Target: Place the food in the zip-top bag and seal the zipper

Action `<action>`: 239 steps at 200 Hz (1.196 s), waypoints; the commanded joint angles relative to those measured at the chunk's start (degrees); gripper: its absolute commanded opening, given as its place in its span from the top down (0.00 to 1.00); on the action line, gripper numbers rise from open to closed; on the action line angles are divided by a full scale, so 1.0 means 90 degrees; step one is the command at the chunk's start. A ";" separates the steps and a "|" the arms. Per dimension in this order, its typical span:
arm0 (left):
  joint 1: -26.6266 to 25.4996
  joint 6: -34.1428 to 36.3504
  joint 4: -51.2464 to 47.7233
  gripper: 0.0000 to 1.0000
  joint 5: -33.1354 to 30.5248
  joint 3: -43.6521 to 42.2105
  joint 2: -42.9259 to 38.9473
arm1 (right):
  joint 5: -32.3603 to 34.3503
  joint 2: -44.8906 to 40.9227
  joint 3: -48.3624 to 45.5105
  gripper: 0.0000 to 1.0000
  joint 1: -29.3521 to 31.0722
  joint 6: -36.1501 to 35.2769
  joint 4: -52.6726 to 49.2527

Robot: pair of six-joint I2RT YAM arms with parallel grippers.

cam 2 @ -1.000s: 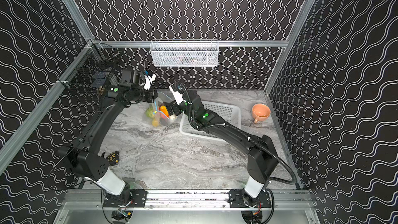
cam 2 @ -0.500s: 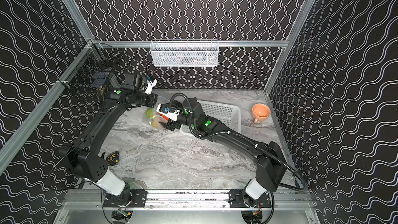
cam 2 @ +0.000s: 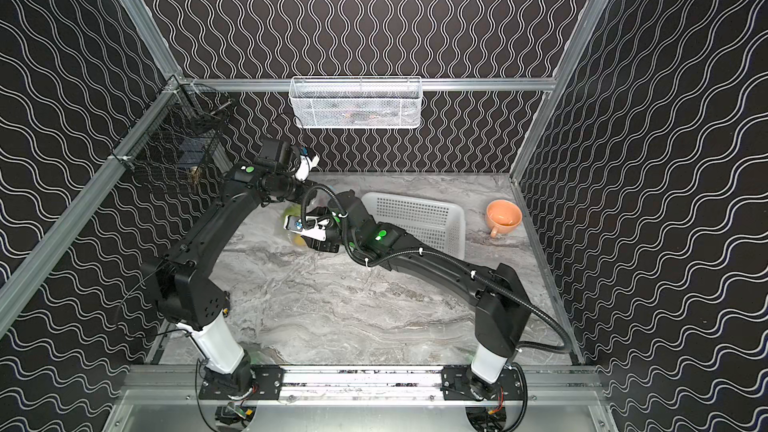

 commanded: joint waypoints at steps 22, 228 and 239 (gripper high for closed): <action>-0.0168 0.0164 -0.0188 1.00 -0.0186 0.0420 0.0316 | 0.0321 0.0618 0.0672 0.48 0.0001 -0.0635 -0.0623; -0.0447 0.0005 -0.0327 1.00 -0.0803 0.0365 0.0282 | 0.0923 0.1585 0.1534 0.97 -0.0306 -0.1462 -0.0951; -0.0449 0.0005 -0.0338 1.00 -0.0755 0.0374 0.0269 | 0.0927 0.1600 0.1534 0.98 -0.0307 -0.1468 -0.0917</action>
